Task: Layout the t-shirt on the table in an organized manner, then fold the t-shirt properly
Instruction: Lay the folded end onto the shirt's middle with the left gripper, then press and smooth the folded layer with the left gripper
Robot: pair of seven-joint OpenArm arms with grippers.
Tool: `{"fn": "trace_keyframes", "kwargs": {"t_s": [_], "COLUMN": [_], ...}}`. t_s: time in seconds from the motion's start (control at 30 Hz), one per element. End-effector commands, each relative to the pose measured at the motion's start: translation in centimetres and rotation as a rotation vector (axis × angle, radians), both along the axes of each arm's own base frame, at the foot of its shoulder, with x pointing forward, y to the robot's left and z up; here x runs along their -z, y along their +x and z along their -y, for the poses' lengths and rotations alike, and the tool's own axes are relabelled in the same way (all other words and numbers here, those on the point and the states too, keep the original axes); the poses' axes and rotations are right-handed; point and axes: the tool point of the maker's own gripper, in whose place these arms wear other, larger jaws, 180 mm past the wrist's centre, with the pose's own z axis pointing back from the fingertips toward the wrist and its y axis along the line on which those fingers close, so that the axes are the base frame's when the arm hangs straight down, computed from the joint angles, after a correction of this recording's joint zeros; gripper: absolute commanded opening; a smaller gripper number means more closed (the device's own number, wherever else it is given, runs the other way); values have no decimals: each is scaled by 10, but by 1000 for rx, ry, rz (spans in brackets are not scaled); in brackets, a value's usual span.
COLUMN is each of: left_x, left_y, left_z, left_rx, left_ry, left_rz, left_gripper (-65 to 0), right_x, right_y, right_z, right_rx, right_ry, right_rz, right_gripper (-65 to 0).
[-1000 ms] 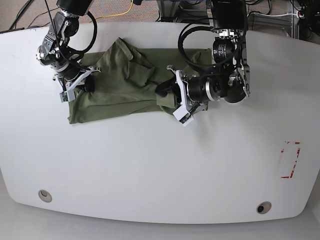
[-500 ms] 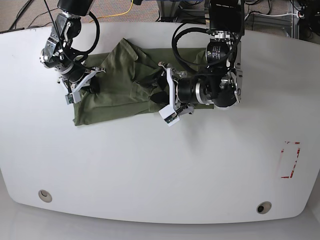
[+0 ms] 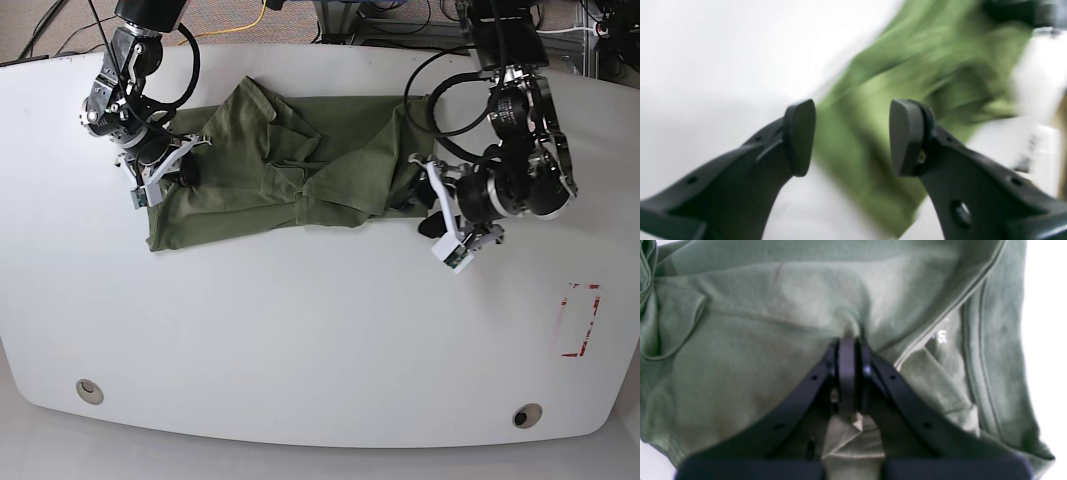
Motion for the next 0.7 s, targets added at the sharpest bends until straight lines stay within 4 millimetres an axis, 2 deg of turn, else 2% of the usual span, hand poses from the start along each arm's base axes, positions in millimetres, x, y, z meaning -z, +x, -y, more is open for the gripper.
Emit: {"fn": "trace_keyframes", "kwargs": {"t_s": [0.0, 0.13, 0.37, 0.57, 0.67], "left_x": [-11, -3, 0, 6, 12], "left_y": [4, -3, -5, -5, -8], "left_z": [2, -5, -1, 7, 14], "left_rx": [15, 4, -41, -58, -37], "left_ry": [-30, -28, -67, -51, -11], "left_rz": [55, 44, 16, -23, -33], "left_gripper": [-325, -325, -326, -389, -392], "right_x": [8, 8, 8, 9, 9], "right_y": [-9, -9, -9, -11, -11], "right_z": [4, 4, 4, 4, 4], "right_rx": [-16, -16, -16, -16, -16], "right_ry": [-39, -38, -38, -36, -36], "right_rz": [-57, -57, -58, -62, -62], "right_gripper": [-644, -644, -644, -644, -644]}}
